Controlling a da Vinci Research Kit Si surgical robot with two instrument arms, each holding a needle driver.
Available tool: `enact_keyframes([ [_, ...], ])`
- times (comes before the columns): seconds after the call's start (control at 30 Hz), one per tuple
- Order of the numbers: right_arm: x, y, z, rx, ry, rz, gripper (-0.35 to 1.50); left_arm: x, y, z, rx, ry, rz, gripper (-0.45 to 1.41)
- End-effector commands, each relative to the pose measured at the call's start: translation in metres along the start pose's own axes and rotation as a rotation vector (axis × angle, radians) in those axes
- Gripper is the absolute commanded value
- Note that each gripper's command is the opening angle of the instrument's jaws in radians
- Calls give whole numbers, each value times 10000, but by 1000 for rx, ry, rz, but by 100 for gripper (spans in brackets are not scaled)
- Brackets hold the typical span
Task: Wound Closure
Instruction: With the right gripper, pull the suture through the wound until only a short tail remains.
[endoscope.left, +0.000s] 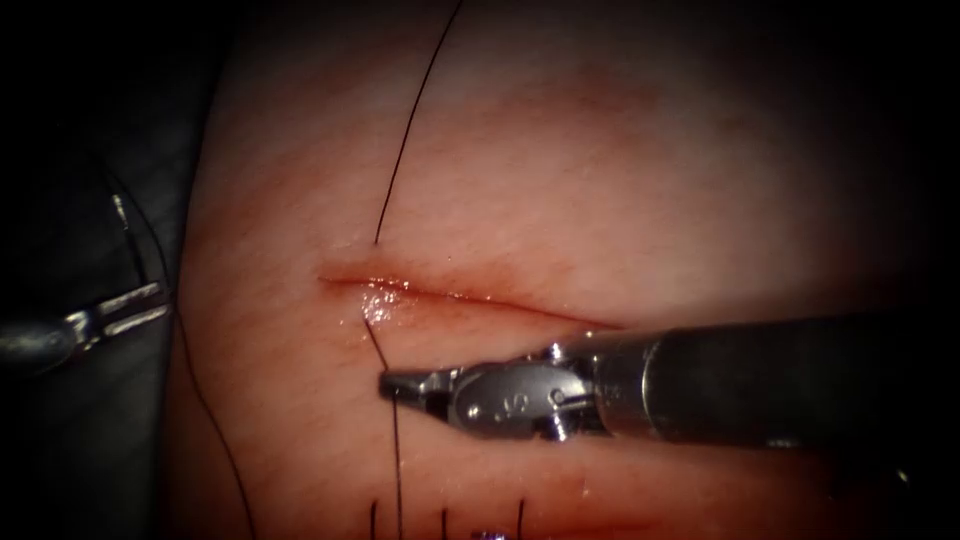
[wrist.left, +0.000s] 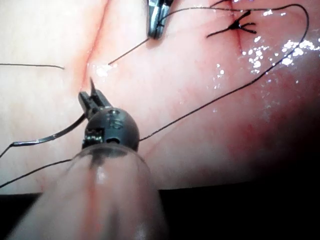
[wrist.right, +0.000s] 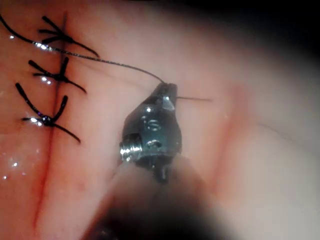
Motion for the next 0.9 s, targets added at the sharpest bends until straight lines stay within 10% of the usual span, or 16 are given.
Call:
enact_keyframes([
  [0.03, 5, -15, 0, 5, 4, 1, -35, -2, 5, 7, -1, 1, 0, -45],
  [0.43, 69, -111, -63, 73, 3, -50, -32, -3, 5, 8, 0, 1, 0, -45],
  [0.6, 69, -80, -62, 26, 55, -90, 121, -3, 4, 8, -1, 1, 0, -45],
  [0.9, 34, 6, -42, -52, 75, -113, 143, -5, 3, 9, -1, 1, 0, -45],
])
